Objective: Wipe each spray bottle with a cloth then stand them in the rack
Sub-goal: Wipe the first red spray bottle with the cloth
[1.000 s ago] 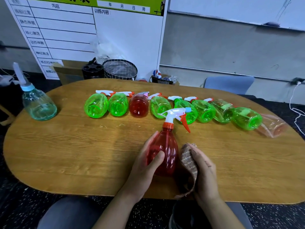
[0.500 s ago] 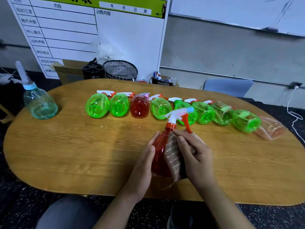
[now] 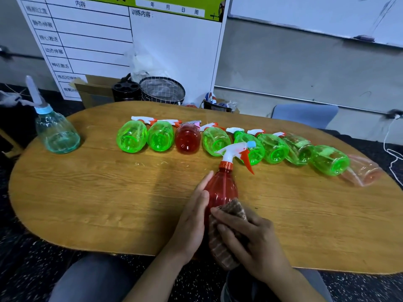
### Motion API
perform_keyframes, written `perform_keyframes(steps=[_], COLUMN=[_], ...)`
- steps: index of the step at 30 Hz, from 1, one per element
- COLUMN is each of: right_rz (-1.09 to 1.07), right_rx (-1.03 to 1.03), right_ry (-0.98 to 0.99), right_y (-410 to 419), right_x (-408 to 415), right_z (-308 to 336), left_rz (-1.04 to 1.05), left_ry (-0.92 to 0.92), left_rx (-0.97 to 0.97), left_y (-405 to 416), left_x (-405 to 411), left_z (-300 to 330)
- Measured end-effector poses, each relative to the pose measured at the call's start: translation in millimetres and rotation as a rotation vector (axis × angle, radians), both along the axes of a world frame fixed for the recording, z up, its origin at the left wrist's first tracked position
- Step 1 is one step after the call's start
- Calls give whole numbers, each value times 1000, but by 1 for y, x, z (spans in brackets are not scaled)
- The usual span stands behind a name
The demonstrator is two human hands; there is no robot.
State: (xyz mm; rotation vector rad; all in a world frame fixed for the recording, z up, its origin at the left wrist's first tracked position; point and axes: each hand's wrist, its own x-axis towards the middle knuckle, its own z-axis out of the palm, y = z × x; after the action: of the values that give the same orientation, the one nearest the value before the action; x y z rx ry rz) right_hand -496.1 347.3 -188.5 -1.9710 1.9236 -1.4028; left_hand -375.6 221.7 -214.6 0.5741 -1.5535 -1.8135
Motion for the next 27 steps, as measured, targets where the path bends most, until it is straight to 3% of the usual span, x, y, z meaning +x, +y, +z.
perform_keyframes(steps=[4, 9, 15, 19, 24, 27], right_rz=[-207, -391, -100, 32, -339, -395], right_rx=[-79, 47, -41, -20, -47, 21], right_ry=[-13, -15, 119, 195, 33, -9], right_y=[-19, -53, -17, -3, -35, -54], right_x=[-10, -11, -1, -3, -19, -14], right_z=[27, 23, -2, -5, 25, 20], left_rz=[10, 11, -3, 18, -11, 12], left_ry=[-2, -15, 7, 5, -18, -12], left_rx=[-40, -79, 36, 12, -35, -61], left_y=[4, 6, 1, 2, 4, 3], left_x=[-3, -4, -1, -2, -5, -5], left_z=[0, 0, -1, 1, -3, -3])
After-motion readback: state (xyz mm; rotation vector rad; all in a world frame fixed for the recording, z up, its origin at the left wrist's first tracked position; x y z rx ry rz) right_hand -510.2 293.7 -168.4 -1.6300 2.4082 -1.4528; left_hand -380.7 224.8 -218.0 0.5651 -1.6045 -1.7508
